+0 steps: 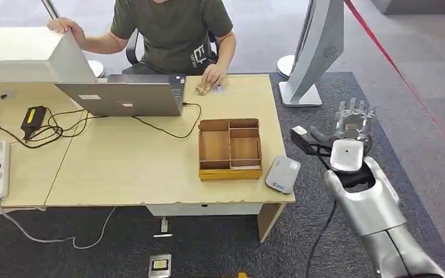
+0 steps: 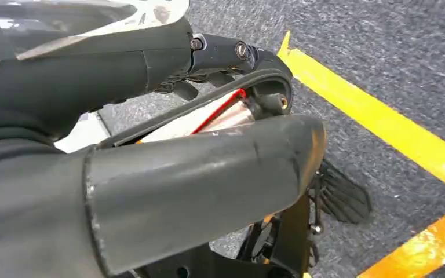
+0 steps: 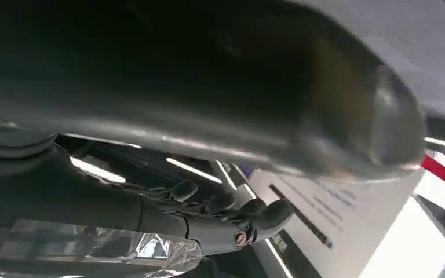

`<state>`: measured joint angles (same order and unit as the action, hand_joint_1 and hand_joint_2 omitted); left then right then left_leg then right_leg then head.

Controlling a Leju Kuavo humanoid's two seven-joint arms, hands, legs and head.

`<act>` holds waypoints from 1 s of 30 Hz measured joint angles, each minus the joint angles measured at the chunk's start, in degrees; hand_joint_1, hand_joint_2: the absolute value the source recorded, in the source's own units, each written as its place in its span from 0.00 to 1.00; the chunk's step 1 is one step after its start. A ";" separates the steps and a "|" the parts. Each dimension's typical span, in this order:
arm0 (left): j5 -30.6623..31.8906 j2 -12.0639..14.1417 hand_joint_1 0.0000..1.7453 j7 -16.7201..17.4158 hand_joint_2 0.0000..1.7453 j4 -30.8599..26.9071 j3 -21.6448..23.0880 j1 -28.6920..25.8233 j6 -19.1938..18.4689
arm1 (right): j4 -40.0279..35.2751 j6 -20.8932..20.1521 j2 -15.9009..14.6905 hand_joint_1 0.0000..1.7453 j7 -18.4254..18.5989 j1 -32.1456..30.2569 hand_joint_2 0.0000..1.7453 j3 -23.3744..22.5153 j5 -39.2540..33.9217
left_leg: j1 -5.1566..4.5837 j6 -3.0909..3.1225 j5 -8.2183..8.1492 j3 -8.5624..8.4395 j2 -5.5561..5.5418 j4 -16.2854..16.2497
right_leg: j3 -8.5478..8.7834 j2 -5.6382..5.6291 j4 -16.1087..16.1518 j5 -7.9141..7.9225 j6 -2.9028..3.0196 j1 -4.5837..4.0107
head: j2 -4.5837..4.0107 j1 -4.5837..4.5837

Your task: Pass the card to the sensor for recognition and then transmit it.

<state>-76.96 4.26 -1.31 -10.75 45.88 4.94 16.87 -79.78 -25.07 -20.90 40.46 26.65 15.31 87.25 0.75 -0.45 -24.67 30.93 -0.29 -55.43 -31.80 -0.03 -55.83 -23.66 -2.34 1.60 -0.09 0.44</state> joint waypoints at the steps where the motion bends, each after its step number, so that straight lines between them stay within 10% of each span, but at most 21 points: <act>1: -0.04 0.02 0.00 -0.13 0.00 0.02 0.00 -0.03 0.00 | -1.41 -0.17 -1.06 0.00 0.00 -1.79 0.00 -1.82 -0.30 | 0.00 0.00 0.00 0.02 0.00 0.00 | -0.01 0.00 0.00 0.00 0.00 0.00 | 0.02 0.00; 8: -0.83 0.02 0.00 -0.90 0.00 0.02 -0.04 0.11 1.00 | -8.10 0.76 -4.80 0.00 0.00 -13.54 0.00 -14.54 -0.87 | 0.01 -0.02 -0.03 -0.01 0.02 0.02 | -0.01 0.00 0.01 -0.03 0.00 -0.01 | 0.00 -0.02; 16: -1.03 -0.31 0.00 -2.01 0.00 0.02 -0.09 0.30 3.39 | -6.58 15.48 -3.32 0.00 -0.78 -25.64 0.00 -25.76 -13.87 | 0.01 -0.01 -0.07 0.02 0.02 0.04 | -0.03 0.00 0.01 -0.09 -0.02 0.00 | 0.00 -0.02; 24: -1.35 -0.76 0.00 -4.15 0.00 0.02 -1.11 0.40 4.72 | 12.78 38.79 2.01 0.00 -10.27 -30.48 0.00 -35.22 -23.91 | -0.01 0.00 -0.15 -0.03 0.10 0.05 | -0.06 -0.03 0.02 -0.16 -0.05 0.01 | 0.00 0.02; 30: -0.79 -1.01 0.00 -4.68 0.00 0.02 -1.49 0.45 3.67 | 32.48 45.35 5.25 0.00 -13.71 -28.86 0.00 -42.64 -28.94 | 0.00 -0.03 -0.17 -0.03 0.16 0.08 | -0.08 -0.12 0.01 -0.16 -0.04 0.01 | 0.00 -0.02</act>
<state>-77.75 3.26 -5.99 -10.73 44.39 5.40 20.55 -47.31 20.28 -15.65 26.75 -2.21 -27.33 58.31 0.75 -0.48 -24.84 30.90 -0.13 -55.35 -31.88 -0.15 -55.82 -23.82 -2.38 1.61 -0.09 0.42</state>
